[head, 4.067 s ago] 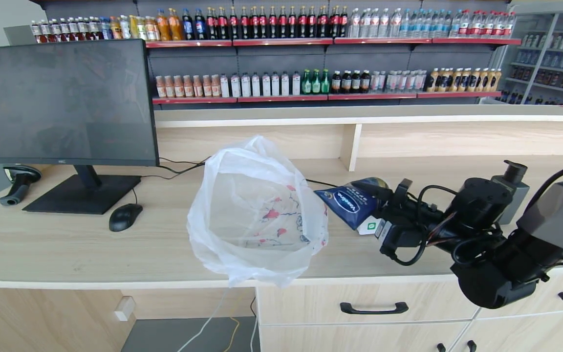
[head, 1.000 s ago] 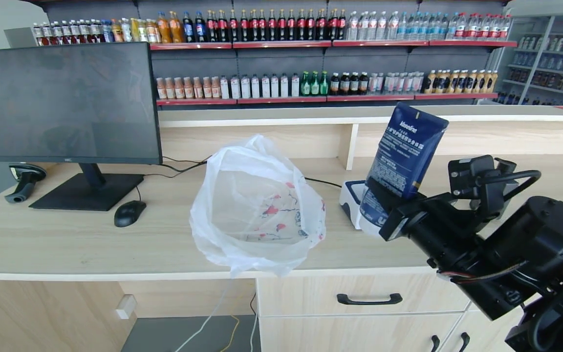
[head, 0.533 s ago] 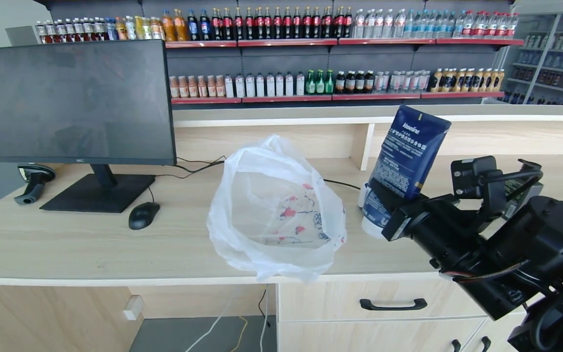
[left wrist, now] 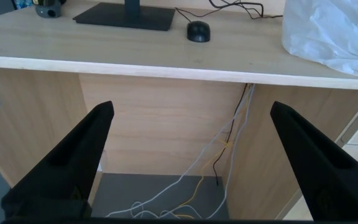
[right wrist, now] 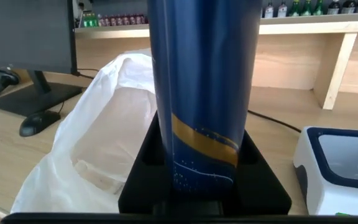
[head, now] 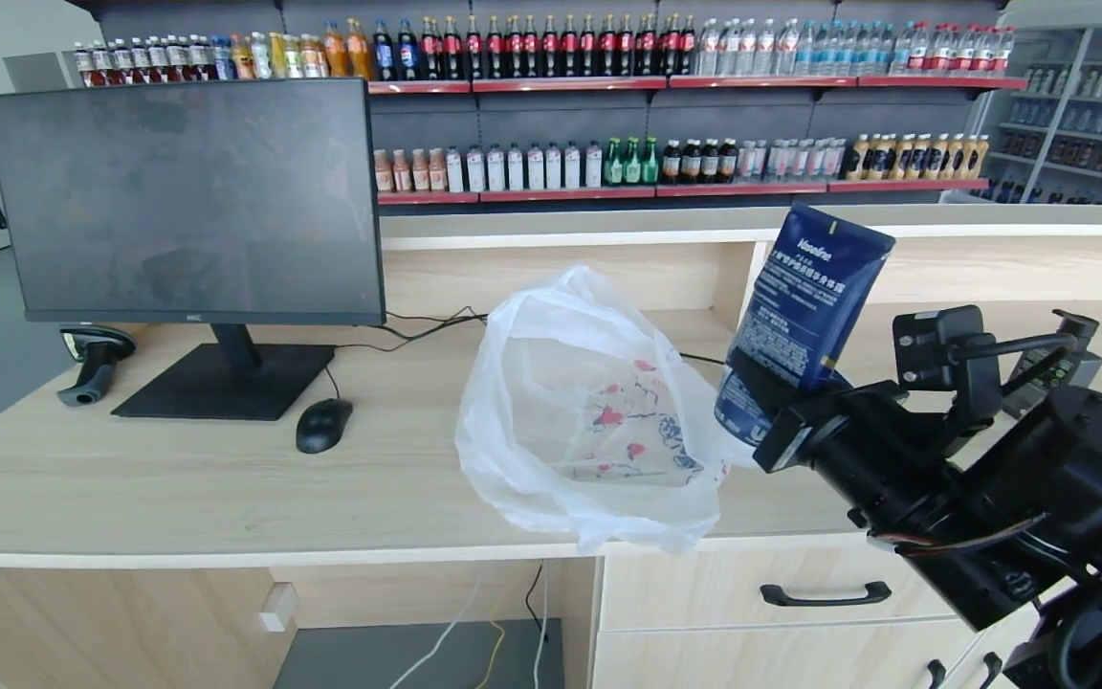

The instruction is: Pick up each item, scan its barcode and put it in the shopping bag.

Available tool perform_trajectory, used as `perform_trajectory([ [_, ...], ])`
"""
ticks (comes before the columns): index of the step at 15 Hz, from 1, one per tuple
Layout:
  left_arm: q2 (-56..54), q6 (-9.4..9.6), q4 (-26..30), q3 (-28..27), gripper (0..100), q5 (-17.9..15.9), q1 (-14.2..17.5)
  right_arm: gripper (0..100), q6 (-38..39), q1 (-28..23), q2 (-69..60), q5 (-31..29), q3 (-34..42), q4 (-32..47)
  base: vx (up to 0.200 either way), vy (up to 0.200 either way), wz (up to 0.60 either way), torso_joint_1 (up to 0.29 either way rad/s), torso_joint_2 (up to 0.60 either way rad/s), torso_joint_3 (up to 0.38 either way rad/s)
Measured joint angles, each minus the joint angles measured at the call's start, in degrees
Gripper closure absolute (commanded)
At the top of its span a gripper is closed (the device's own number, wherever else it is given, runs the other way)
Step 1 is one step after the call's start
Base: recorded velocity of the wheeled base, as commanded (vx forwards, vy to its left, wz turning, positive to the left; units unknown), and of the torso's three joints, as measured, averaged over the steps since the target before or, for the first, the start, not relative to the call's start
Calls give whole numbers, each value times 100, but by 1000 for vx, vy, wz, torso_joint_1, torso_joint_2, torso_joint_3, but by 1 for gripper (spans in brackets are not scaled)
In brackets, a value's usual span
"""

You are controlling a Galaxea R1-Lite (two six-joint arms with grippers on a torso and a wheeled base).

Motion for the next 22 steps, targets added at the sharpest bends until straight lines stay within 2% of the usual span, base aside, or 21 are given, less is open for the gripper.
perform_trajectory([
  [6,0,2,1,0,0,2,-5,100,-10,17,15,11,61,9,0,0,600,2,3,5],
  [13,-1,0,1,0,0,2,-7,100,-11,2,78,24,6,13,0,0,0,0,0,0],
  [17,0,0,0,0,0,2,-5,100,-18,-16,546,24,-473,13,0,0,0,0,0,0],
  [22,-1,0,0,0,0,2,-2,100,-38,-394,846,20,-719,16,0,0,0,0,0,0],
])
